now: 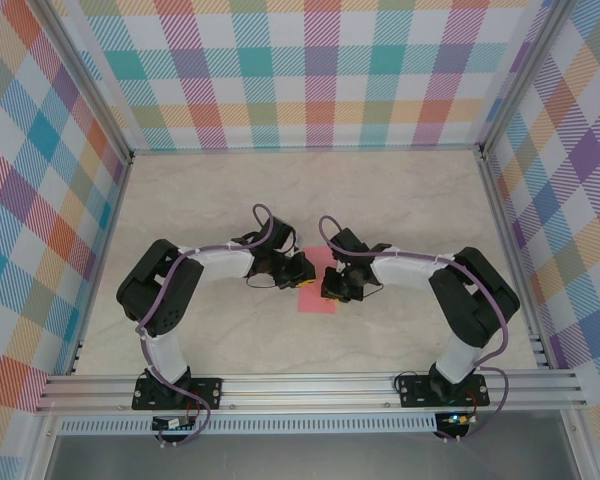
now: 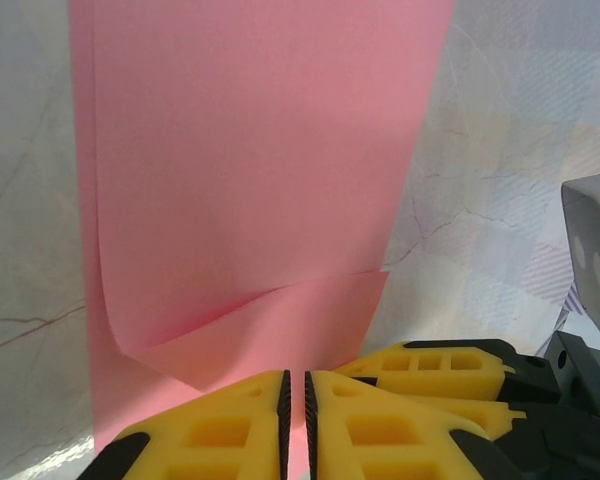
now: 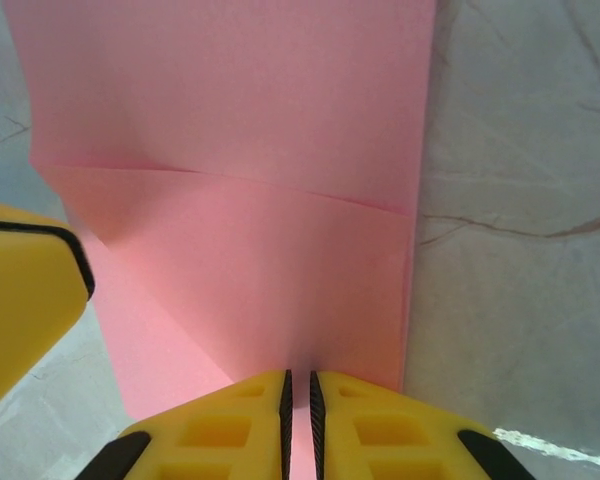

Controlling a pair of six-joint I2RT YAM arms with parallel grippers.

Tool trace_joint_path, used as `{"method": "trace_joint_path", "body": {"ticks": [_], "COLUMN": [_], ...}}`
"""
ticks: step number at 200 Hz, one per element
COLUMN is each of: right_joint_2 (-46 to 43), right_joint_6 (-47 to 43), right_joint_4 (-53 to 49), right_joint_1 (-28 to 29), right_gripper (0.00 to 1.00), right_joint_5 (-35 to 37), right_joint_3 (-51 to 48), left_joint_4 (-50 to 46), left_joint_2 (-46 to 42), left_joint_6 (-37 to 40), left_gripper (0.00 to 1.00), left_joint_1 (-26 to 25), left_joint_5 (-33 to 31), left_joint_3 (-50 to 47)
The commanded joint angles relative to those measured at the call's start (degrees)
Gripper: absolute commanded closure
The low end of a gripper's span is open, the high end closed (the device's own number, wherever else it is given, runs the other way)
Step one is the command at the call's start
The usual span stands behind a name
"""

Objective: Fold a paper plane with a square sheet of paper (pick it up from the middle)
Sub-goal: Fold the triangle a second time at the center of the table.

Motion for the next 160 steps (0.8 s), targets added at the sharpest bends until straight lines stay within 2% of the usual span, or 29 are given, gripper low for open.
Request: {"method": "trace_joint_path", "body": {"ticks": [1, 53, 76, 160], "right_joint_2": [0.8, -0.6, -1.2, 3.3], "right_joint_6": [-0.3, -1.6, -2.7, -4.5], "right_joint_4": [-0.2, 0.8, 4.2, 4.1], "right_joint_1": [-0.3, -0.3, -0.3, -0.2], "right_gripper": [0.85, 0.85, 0.85, 0.86], "right_joint_5": [-0.3, -1.9, -5.1, -8.9], "right_joint_3": [1.6, 1.4, 0.9, 2.6], "left_joint_4": [-0.5, -2.8, -3.7, -6.1], "left_joint_2": [2.0, 3.3, 3.2, 3.6], "left_joint_6": [0.0, 0.3, 0.4, -0.5], "left_gripper": [0.86, 0.88, 0.89, 0.89], "left_joint_1": [-0.5, -0.5, -0.5, -0.5], "left_joint_5": [0.2, -2.2, -3.1, -5.3], "left_joint_3": [0.3, 1.0, 0.8, 1.0]}}
